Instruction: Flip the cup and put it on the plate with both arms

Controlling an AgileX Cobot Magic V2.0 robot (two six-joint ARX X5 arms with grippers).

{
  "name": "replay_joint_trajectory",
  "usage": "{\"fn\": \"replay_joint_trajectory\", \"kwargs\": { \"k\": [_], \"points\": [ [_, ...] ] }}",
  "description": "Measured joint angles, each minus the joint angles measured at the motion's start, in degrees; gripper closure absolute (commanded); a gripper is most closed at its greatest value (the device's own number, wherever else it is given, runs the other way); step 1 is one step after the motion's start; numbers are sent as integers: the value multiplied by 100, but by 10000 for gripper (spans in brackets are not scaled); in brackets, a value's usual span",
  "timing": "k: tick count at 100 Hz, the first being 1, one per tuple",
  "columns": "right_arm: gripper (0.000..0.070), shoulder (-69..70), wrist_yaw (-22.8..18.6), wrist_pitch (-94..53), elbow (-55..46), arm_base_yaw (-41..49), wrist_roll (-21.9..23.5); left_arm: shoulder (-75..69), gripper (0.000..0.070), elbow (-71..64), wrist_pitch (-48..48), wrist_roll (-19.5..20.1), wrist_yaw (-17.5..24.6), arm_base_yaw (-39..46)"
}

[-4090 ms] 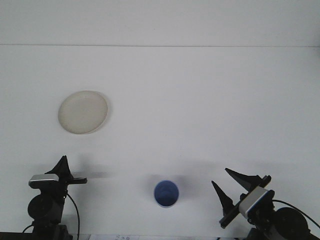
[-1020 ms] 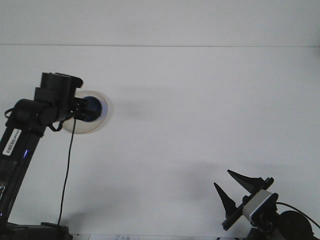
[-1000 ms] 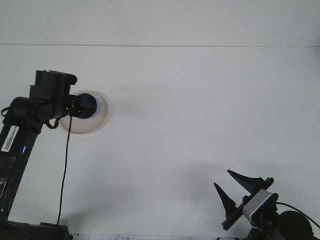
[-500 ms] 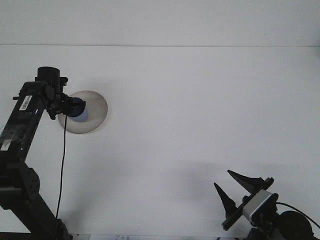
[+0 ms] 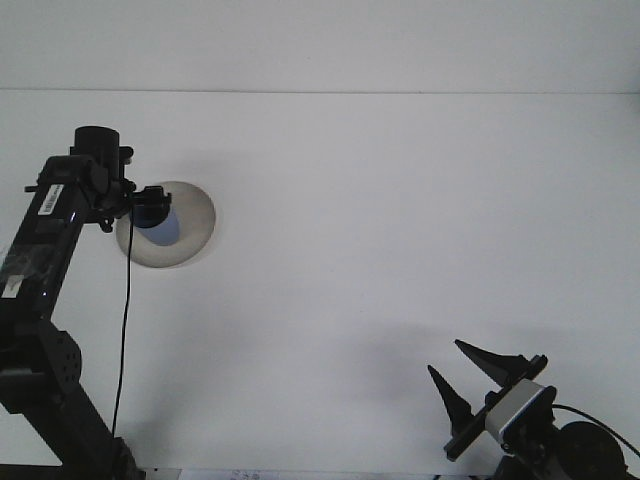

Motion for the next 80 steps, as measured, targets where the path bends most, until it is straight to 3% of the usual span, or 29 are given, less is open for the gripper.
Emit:
{"fn": "replay_joint_trajectory", "kwargs": {
  "k": [14,25,50,64,80],
  "points": [
    [324,0,0,0,0,0,0,-17,196,848,-468,-149,46,-13],
    [324,0,0,0,0,0,2,-304,196,1274,-568,-227,391,-72],
    [324,0,0,0,0,0,2,-2361,197,1246,-431,-369,542,-490],
    [324,0,0,0,0,0,2,-3550,197,442,-101,-452,553,-907],
    [324,0,0,0,0,0,2,-4878,197,-1469,627,-621,555,-1569]
  ]
}}
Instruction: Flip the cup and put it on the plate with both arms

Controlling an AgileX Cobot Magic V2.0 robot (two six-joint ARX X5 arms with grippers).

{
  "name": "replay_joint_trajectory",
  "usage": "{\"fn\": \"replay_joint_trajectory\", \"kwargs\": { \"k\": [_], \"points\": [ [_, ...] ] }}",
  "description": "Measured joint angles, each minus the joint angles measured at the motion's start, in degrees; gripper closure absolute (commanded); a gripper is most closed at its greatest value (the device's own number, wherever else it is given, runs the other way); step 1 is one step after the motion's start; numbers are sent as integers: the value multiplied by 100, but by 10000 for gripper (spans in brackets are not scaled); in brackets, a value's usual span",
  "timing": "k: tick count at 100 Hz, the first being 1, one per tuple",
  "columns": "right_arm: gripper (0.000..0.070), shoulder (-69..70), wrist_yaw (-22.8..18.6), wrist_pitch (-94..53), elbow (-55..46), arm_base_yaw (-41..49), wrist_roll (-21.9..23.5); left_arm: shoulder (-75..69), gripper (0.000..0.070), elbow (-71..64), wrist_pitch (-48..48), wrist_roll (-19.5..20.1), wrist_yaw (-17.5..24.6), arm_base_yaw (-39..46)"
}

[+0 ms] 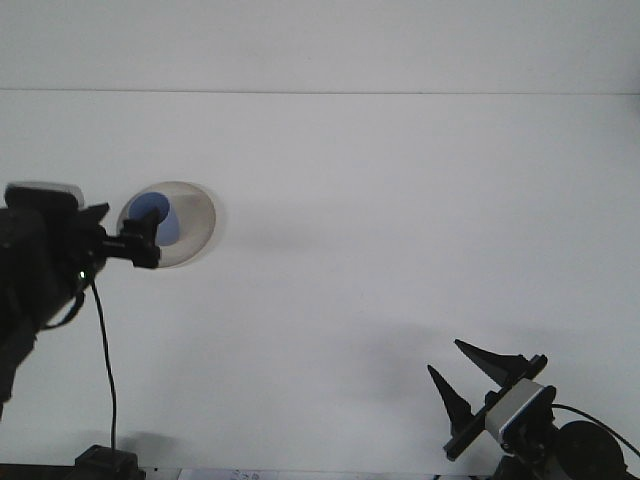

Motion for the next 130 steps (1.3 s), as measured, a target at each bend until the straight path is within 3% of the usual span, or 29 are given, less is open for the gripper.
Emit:
{"fn": "replay_joint_trajectory", "kwargs": {
  "k": [19,38,41,44,50,51,52,130],
  "points": [
    [324,0,0,0,0,0,0,-1821,196,-2649,1176,-741,33,-999],
    [326,0,0,0,0,0,0,-2997,218,-4612,1784,-1285,26,-1325],
    [334,0,0,0,-2,0,-2,-3084,279,-4780,1786,-1327,26,-1346],
    [381,0,0,-2,-2,0,-2,-3126,389,-4900,1779,-1357,28,-1362],
    [608,0,0,-2,-2,0,0,-3178,690,-4999,1738,-1379,37,-1384],
    [656,0,0,-4,-2,0,0,-3185,700,-4999,1733,-1386,37,-1381],
    [700,0,0,-7,-2,0,0,-3193,700,-4999,1729,-1399,35,-1381],
    [694,2,2,-90,-9,0,17,-3545,684,-4962,1915,-1458,24,-1381]
  ]
}}
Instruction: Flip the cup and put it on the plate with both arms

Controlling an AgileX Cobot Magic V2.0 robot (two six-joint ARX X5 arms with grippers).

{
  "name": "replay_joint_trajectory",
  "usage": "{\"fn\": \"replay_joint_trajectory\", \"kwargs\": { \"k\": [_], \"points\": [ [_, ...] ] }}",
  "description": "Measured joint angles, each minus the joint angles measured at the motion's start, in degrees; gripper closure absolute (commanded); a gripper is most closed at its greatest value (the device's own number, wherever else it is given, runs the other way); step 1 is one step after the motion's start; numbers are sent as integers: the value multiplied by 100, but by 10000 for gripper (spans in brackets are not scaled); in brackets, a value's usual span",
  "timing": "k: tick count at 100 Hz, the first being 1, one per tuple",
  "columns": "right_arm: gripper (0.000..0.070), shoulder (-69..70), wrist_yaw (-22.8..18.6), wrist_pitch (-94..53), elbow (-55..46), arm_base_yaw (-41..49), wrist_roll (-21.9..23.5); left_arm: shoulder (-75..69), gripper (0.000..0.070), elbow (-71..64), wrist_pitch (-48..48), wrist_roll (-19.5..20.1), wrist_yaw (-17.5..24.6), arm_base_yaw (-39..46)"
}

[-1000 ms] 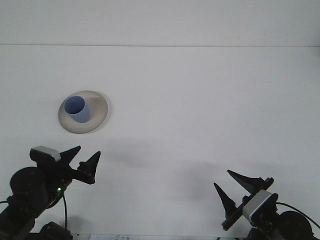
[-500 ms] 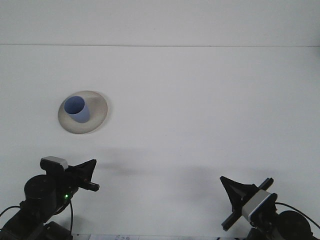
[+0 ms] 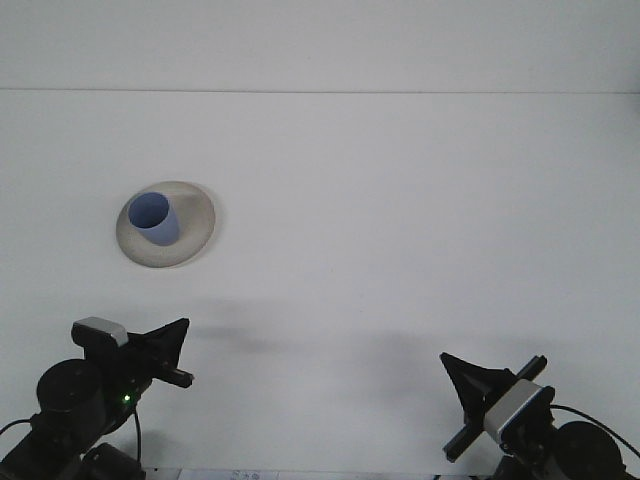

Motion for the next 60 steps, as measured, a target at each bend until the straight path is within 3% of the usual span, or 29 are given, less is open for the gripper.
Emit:
{"fn": "replay_joint_trajectory", "kwargs": {
  "k": [18,31,41,51,60],
  "points": [
    [694,-2,0,0,0,0,0,-136,684,0,-2,87,-22,63],
    [694,-2,0,0,0,0,0,-557,684,-501,774,957,-208,531],
    [694,-2,0,0,0,0,0,-1126,684,-1381,1611,1613,-608,1040],
    [694,-2,0,0,0,0,0,-1709,684,-2358,2188,2046,-1069,1480],
    [694,-2,0,0,0,0,0,-2133,684,-3036,2323,2232,-1187,1812]
  ]
}}
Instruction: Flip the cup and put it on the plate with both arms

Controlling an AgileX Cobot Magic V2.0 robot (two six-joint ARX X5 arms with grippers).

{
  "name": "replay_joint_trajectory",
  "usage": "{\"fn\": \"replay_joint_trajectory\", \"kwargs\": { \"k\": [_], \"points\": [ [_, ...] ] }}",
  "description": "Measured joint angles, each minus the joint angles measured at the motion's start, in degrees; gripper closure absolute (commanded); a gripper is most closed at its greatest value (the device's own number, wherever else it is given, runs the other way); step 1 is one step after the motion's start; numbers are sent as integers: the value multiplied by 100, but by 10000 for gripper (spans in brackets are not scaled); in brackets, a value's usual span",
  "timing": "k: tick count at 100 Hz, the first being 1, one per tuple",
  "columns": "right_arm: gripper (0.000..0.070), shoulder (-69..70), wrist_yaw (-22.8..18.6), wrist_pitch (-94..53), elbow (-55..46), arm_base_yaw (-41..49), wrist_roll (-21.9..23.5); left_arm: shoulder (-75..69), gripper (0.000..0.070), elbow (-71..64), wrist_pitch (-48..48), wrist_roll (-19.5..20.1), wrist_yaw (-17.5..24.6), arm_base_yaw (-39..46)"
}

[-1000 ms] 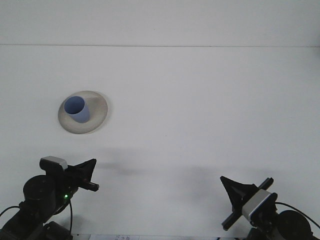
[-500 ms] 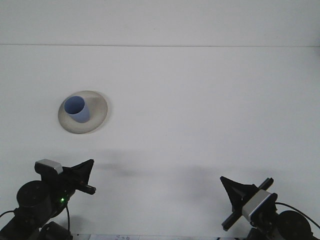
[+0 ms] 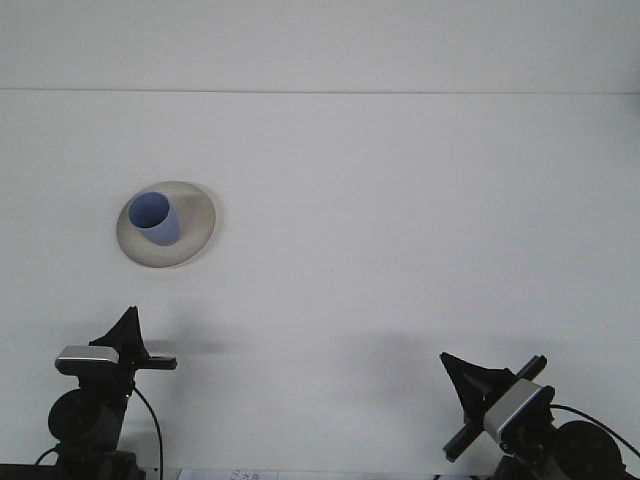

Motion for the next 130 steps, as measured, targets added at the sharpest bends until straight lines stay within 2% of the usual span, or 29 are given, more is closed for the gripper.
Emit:
{"fn": "replay_joint_trajectory", "kwargs": {
  "k": [12,30,105,120,130],
  "points": [
    [694,0,0,0,0,0,0,-116,684,-461,37,72,-4,254],
    [694,2,0,2,0,0,0,-114,684,-479,391,87,-2,299],
    [694,2,4,0,0,0,-7,-114,684,-479,374,87,0,299],
    [694,2,372,-26,0,-39,-522,-114,684,-479,374,87,0,299],
    [694,2,380,-20,0,-485,-678,-114,684,-479,374,87,0,299]
  ]
}}
